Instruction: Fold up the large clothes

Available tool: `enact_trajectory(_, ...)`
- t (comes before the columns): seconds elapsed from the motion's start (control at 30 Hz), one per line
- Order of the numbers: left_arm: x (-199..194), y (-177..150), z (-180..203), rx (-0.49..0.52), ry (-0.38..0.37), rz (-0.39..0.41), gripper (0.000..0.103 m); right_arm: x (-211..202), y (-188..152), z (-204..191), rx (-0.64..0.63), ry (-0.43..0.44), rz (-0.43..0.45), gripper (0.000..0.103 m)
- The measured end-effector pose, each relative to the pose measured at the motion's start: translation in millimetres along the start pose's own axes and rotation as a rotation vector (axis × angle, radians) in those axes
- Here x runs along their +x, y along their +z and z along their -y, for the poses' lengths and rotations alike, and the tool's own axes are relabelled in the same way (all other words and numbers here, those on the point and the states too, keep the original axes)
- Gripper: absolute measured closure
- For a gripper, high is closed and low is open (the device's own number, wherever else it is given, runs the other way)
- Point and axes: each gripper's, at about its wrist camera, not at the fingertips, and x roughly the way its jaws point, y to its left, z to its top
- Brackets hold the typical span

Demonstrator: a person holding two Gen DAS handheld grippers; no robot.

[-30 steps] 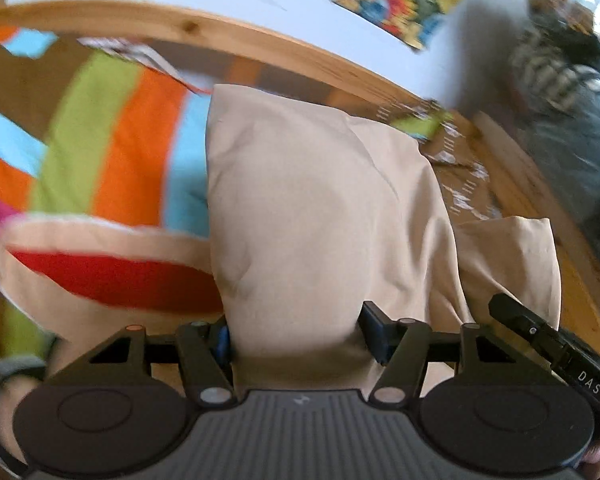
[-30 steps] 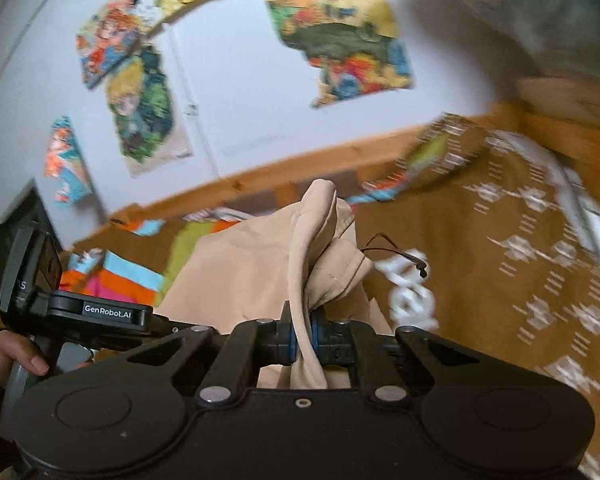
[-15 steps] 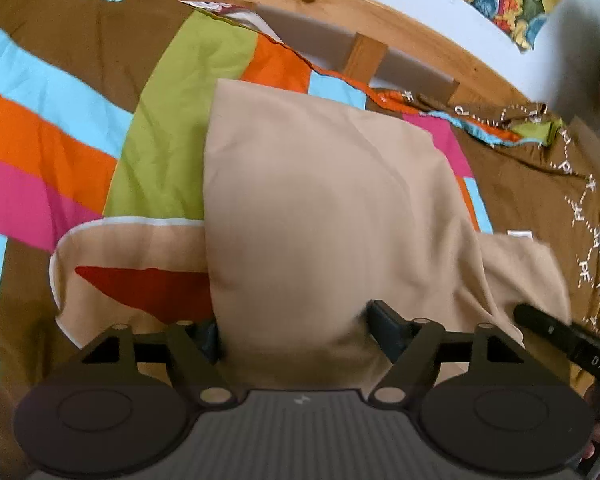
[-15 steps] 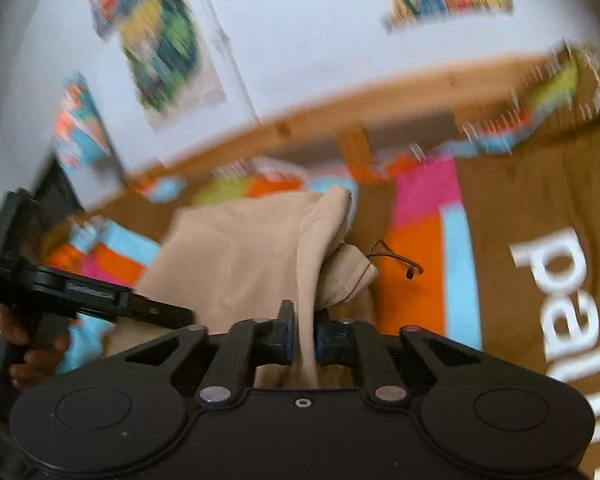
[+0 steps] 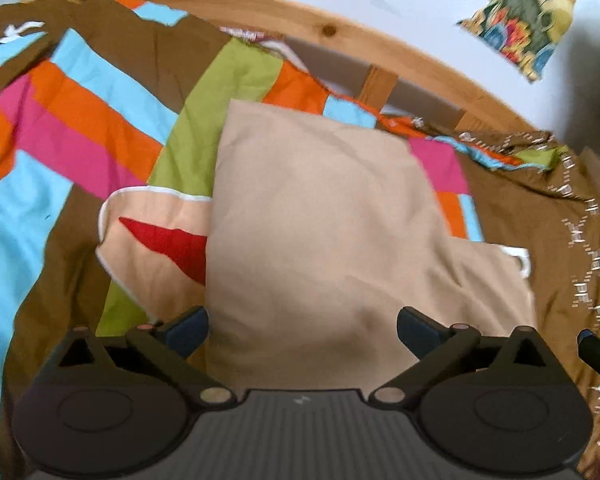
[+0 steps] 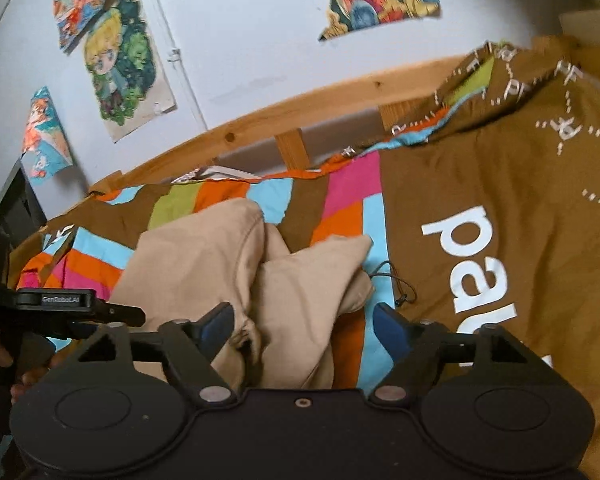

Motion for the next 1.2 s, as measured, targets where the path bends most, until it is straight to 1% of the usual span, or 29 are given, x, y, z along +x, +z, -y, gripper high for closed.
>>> enact_trajectory(0.07,-22,-8,4,0.005,-0.008,0.032,0.001,-16,1,-6,-0.018,-0.007,0.02,0.019)
enact_trajectory(0.2,-73,-26,11,0.029,-0.006,0.11,0.001,-53,0,-24,-0.039,0.001,0.071,0.006)
enact_trajectory(0.3,-108,-39,11,0.037,-0.011,0.159,0.001,-80,-4,-42,-0.059,0.02,0.106,0.003)
enact_trajectory(0.4,-142,-54,12,0.046,-0.001,0.2,0.001,-107,-9,-58,-0.074,0.024,0.134,0.001)
enact_trajectory(0.5,-169,-70,15,0.058,0.031,0.224,0.001,-131,-14,-73,-0.107,0.04,0.162,0.001)
enact_trajectory(0.67,-205,-103,16,0.066,0.078,0.245,0.001,-164,-22,-94,-0.166,0.051,0.176,0.001)
enact_trajectory(0.83,-222,-132,13,0.066,0.097,0.24,0.001,-188,-37,-105,-0.164,0.058,0.174,0.001)
enact_trajectory(0.97,-226,-149,14,0.099,0.118,0.282,0.001,-202,-50,-109,-0.215,0.035,0.153,0.001)
enact_trajectory(1.07,-222,-164,15,0.117,0.117,0.313,0.001,-210,-60,-108,-0.23,0.015,0.139,0.001)
enact_trajectory(1.13,-215,-174,11,0.103,0.107,0.296,0.001,-211,-68,-105,-0.224,0.004,0.118,0.001)
enact_trajectory(1.2,-206,-179,6,0.1,0.075,0.233,0.001,-208,-75,-101,-0.216,-0.013,0.091,0.001)
